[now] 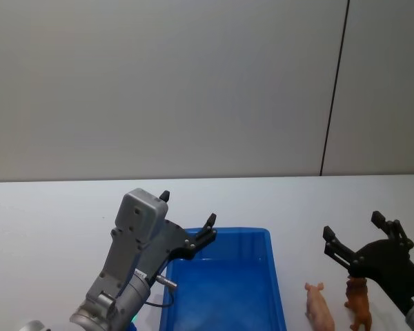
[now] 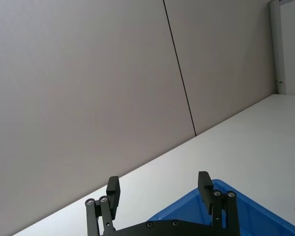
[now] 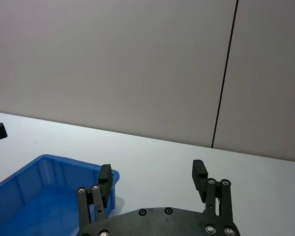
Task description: Pick up the two dolls from the table and place them into the box.
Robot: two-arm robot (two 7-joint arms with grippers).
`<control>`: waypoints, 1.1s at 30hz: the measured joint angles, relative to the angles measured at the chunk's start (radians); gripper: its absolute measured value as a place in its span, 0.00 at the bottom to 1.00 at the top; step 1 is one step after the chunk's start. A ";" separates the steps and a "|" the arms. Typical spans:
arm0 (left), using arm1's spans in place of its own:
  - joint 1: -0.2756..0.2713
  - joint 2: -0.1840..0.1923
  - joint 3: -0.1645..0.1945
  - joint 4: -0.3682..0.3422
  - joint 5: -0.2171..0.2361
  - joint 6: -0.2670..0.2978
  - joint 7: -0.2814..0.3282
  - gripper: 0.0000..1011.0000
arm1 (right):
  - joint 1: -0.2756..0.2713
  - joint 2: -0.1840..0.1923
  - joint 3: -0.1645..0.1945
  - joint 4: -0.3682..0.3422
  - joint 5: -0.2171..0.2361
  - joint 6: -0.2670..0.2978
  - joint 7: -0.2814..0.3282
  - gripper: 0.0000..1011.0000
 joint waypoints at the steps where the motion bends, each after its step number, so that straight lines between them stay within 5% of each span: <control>1: 0.000 0.000 0.000 0.000 0.000 0.000 0.000 0.99 | 0.000 0.000 0.000 0.000 0.000 0.000 0.000 0.99; 16: 0.000 0.000 0.000 0.000 0.000 0.000 0.000 0.99 | -0.004 0.003 0.007 0.000 0.006 0.018 -0.018 0.99; 33: 0.000 0.000 0.000 0.000 0.000 0.000 0.000 0.99 | -0.044 0.011 0.023 -0.020 0.028 0.149 -0.112 0.99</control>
